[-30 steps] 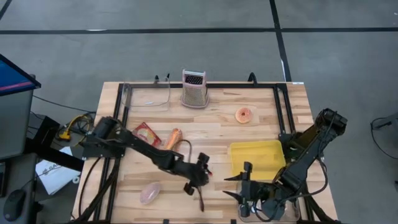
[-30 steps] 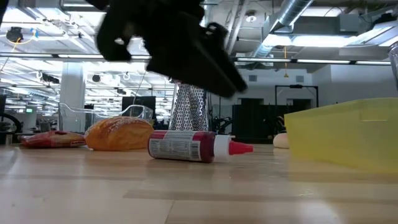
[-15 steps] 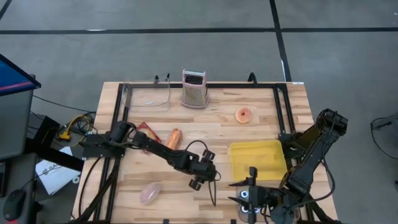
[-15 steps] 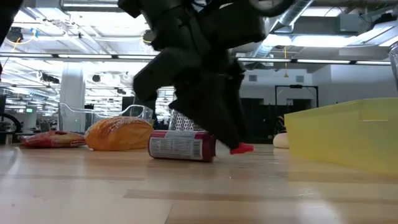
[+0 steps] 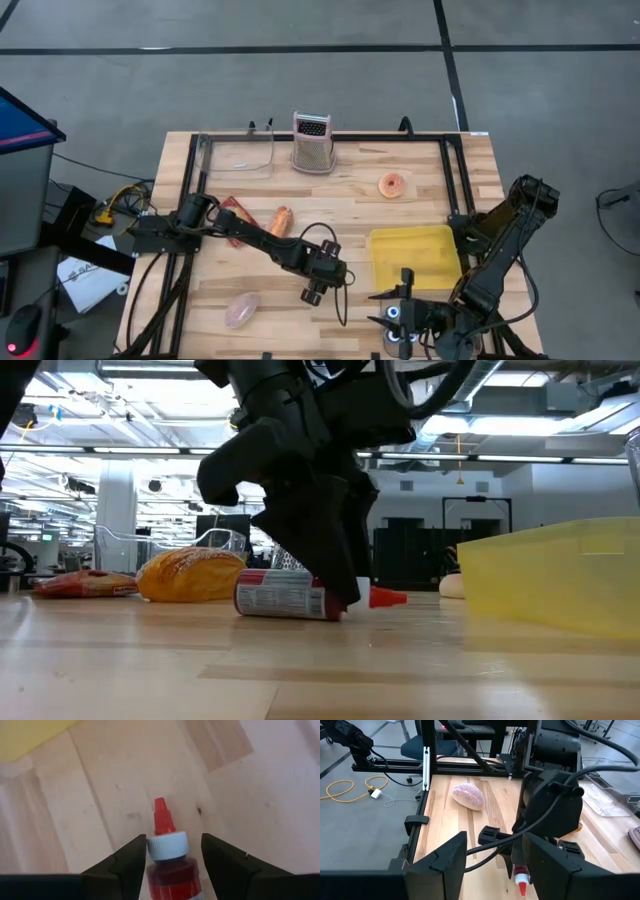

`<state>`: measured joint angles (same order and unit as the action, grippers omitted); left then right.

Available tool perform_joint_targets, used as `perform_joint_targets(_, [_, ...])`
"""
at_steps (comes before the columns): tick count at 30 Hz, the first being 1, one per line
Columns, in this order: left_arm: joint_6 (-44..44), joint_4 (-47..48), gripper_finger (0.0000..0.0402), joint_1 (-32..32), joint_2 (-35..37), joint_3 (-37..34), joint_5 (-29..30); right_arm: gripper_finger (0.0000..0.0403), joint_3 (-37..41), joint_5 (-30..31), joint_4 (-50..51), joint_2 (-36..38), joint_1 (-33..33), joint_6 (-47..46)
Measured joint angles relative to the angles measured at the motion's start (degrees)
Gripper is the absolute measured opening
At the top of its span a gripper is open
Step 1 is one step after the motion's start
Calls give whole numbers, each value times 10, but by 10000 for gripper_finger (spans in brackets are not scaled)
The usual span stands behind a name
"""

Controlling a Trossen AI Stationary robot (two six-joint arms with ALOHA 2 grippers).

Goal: Pick & Place Food Item
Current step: Put the red food coloring bottle into the bottom transparent bin

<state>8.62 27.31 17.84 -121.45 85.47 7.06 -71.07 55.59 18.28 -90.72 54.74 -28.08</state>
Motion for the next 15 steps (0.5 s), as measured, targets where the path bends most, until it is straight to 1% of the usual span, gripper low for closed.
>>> perform_joint_targets(9, [-26,-5,174,-7,-19,0,-30,184,0,0,5,0,1,-4])
perform_joint_targets(12, [-32,-15,158,-7,-22,0,-30,184,0,0,6,0,1,-4])
perform_joint_targets(15, [-34,-30,131,-9,-22,0,-29,184,0,0,6,0,1,-5])
